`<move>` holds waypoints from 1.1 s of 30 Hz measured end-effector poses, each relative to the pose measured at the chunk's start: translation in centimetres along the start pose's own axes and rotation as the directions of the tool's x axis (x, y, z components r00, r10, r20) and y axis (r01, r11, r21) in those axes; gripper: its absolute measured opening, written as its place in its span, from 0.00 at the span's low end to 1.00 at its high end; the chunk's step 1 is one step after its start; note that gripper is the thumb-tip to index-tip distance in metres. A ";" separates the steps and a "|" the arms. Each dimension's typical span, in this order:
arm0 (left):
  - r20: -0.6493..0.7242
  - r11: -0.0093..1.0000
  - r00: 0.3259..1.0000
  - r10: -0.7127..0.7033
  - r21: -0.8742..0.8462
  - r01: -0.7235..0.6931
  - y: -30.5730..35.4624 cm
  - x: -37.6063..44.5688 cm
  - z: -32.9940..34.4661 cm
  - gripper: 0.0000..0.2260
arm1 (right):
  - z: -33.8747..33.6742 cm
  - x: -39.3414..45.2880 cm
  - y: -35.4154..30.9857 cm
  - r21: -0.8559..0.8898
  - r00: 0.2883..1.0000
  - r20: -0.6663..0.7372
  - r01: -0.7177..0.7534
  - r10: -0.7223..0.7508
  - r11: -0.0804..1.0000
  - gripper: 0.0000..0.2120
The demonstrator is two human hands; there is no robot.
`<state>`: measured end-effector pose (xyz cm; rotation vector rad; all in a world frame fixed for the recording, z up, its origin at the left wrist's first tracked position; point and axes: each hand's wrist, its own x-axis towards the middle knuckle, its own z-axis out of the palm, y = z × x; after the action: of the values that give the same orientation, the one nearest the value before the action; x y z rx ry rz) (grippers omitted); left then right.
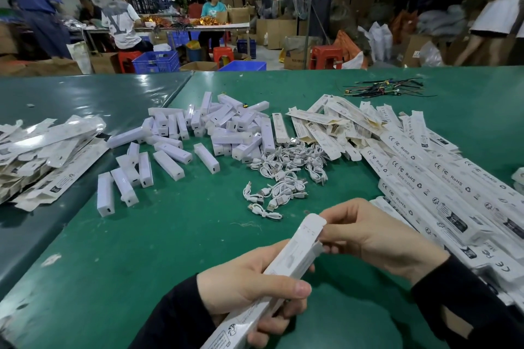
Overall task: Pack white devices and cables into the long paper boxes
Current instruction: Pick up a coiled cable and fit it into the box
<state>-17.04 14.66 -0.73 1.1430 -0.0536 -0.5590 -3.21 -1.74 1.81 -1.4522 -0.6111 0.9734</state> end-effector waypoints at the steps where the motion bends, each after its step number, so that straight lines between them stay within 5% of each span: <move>1: 0.009 1.000 1.000 0.005 0.022 -0.005 -0.1 0.1 0.0 0.13 | 0.0 -0.1 0.0 0.007 0.999 0.023 -0.040 0.039 0.999 0.07; 5: -0.003 1.000 1.000 0.006 0.027 -0.006 -0.1 0.2 -0.1 0.14 | 0.8 0.3 0.4 0.054 0.999 -0.047 0.006 -0.004 0.999 0.02; 8: -0.043 1.000 0.999 0.023 0.002 -0.023 0.0 0.1 -0.2 0.13 | 1.1 0.7 0.9 -0.014 0.978 -0.145 0.147 -0.148 0.989 0.12; 17: -0.284 0.987 0.950 0.133 -0.047 -0.153 0.2 1.0 0.1 0.24 | 1.6 0.2 0.6 -0.209 0.954 -0.087 0.265 -0.288 0.941 0.07; 21: -0.368 0.972 0.902 0.225 0.149 -0.182 0.0 2.2 -0.7 0.20 | 2.1 0.3 0.9 -0.282 0.948 -0.080 0.275 -0.309 0.919 0.09; 26: -0.368 0.946 0.877 0.309 0.021 -0.324 0.4 1.8 0.2 0.22 | 2.0 0.9 1.3 -0.166 0.931 -0.243 0.238 -0.273 0.957 0.12; 33: -0.435 0.905 0.793 0.425 0.193 -0.379 0.1 2.1 0.5 0.23 | 2.1 0.8 1.4 -0.026 0.938 -0.254 0.238 -0.236 0.971 0.17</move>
<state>-15.34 13.26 -0.95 1.2908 0.0948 0.1157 -4.78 -0.12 0.43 -1.4324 -0.5768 0.5872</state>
